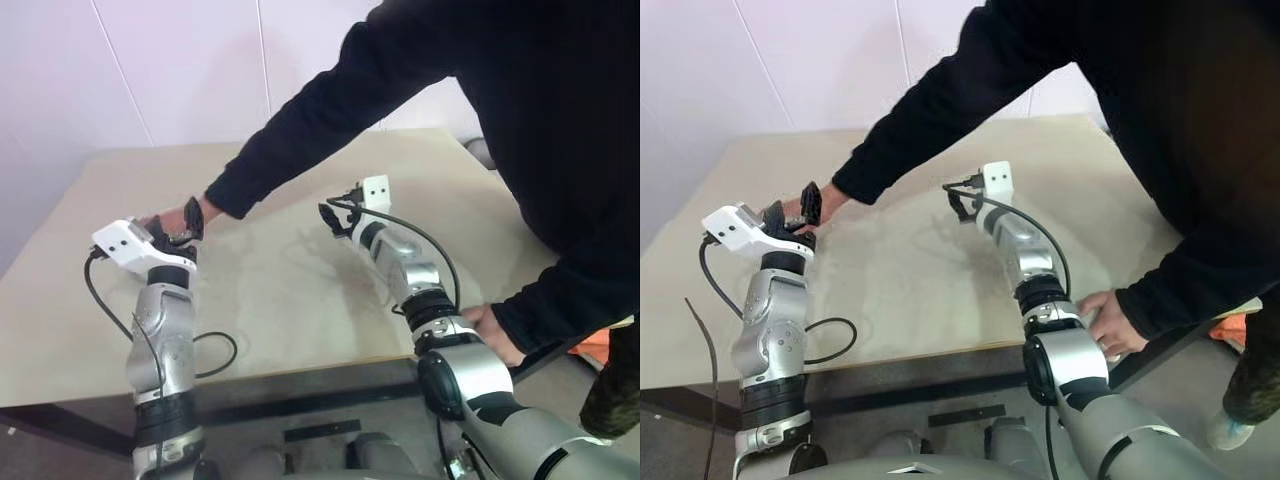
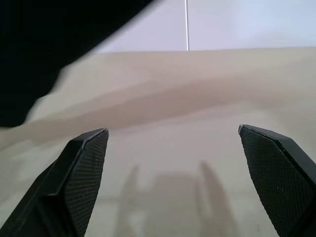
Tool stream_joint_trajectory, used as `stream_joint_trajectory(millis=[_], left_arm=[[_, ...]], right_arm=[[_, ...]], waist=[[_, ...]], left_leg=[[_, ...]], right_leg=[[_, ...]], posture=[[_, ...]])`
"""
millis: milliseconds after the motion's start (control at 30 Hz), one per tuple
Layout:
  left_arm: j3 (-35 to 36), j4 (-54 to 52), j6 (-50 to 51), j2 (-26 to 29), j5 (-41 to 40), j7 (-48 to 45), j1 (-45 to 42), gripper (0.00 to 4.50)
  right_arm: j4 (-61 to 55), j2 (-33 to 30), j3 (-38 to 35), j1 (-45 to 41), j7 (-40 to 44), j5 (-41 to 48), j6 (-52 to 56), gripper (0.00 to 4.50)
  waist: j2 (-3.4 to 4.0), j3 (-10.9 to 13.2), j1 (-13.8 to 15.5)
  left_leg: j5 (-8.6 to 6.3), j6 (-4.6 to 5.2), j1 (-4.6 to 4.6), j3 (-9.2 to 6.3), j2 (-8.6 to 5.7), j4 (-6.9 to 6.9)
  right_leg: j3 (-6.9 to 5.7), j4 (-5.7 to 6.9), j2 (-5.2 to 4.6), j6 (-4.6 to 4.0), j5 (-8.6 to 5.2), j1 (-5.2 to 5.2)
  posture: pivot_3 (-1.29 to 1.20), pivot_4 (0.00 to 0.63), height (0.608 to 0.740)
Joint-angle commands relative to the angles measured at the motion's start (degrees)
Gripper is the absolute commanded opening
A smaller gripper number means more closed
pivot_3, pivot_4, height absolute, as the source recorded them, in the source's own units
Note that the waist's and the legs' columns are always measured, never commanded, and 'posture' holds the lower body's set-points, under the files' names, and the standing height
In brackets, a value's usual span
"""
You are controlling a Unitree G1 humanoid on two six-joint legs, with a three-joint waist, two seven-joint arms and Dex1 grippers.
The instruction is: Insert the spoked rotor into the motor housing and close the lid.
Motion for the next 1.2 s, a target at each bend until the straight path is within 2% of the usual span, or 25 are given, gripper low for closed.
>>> stream_joint_trajectory(millis=[33,233,700,1200], left_arm=[[-0.27,-0.83,-0.86,1.67,-0.31,-1.12,-3.01,4.46],[0.22,0.28,-0.55,3.42,-0.36,-1.28,-5.48,4.46],[-1.01,-1.37,-0.85,1.83,0.03,-0.66,-3.64,4.46],[-2.21,0.75,-0.41,1.89,0.05,-1.88,-5.9,4.46]], right_arm=[[-1.22,0.18,-0.44,-2.84,-0.41,0.58,-1.05,4.44],[-1.76,0.92,-0.24,-2.65,-0.57,0.78,-0.84,4.44],[-3.23,0.98,0.56,-0.84,-0.33,0.54,0.86,4.44],[-6.58,0.15,0.68,0.95,-0.97,0.79,1.8,4.44]], waist=[[0.0,0.0,0.0],[0.0,0.01,-0.06],[0.0,0.01,-0.01],[-0.01,0.01,-0.01]], left_leg=[[0.0,0.0,0.0,0.0,0.0,0.0],[0.0,0.0,0.01,0.0,0.01,-0.01],[0.0,0.0,-0.01,-0.01,0.01,-0.01],[0.0,0.0,-0.02,0.0,0.01,-0.02]], right_leg=[[0.0,0.0,0.01,0.0,0.0,0.0],[0.0,-0.01,0.02,0.0,0.0,0.0],[0.0,-0.02,-0.04,0.0,0.0,-0.01],[0.01,-0.05,0.02,0.01,0.0,-0.01]], posture=[[0.0,0.0,0.74],[0.0,0.0,0.74],[0.0,0.0,0.74],[0.0,0.0,0.74]])
